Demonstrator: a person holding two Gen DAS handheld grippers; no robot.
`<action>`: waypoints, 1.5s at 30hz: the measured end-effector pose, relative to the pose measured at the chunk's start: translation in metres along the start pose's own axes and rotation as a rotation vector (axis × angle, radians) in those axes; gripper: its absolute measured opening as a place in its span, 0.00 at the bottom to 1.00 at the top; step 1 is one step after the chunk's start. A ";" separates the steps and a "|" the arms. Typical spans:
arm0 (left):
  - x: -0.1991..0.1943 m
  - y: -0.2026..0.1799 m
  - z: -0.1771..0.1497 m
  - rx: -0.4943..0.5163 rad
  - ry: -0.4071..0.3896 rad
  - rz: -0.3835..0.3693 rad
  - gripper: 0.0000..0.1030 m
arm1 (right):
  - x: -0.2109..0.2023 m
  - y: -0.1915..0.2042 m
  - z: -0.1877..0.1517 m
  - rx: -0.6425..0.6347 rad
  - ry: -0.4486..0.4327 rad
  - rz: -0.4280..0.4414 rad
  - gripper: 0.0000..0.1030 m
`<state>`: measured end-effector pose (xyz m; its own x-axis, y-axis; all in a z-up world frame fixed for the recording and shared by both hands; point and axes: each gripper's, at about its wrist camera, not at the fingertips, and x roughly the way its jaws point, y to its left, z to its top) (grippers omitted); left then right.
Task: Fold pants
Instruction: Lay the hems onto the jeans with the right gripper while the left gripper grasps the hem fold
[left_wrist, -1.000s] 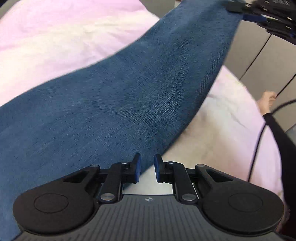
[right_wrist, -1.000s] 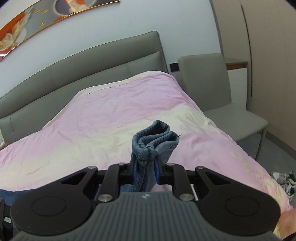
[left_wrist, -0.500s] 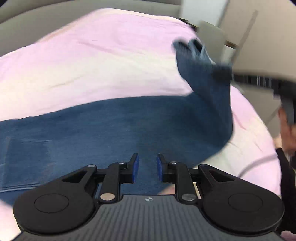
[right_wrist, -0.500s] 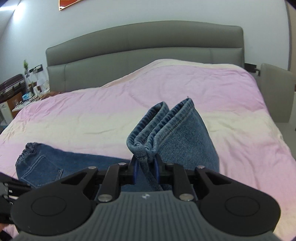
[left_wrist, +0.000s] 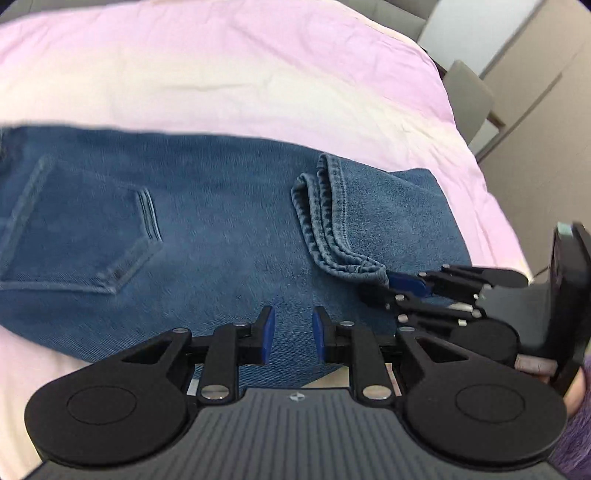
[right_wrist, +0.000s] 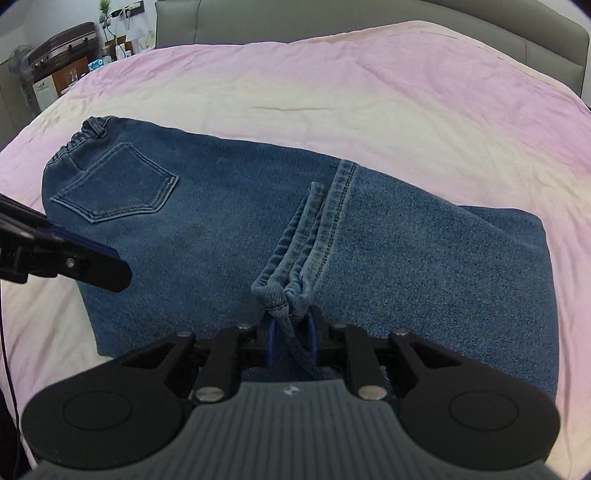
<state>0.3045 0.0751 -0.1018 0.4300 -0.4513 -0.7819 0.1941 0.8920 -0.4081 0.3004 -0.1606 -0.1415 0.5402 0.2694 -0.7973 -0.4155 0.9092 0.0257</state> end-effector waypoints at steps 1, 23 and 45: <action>0.003 0.002 0.000 -0.019 -0.003 -0.015 0.23 | -0.002 -0.001 0.000 0.002 0.002 0.013 0.22; 0.059 0.016 0.022 -0.308 -0.020 -0.240 0.43 | -0.023 -0.034 0.008 0.328 -0.021 0.244 0.11; 0.095 -0.033 0.032 -0.137 -0.080 -0.013 0.18 | 0.012 -0.038 -0.014 0.308 -0.008 0.295 0.29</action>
<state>0.3669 0.0040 -0.1475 0.4979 -0.4550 -0.7383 0.0808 0.8720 -0.4828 0.3128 -0.1967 -0.1605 0.4373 0.5334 -0.7241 -0.3157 0.8450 0.4318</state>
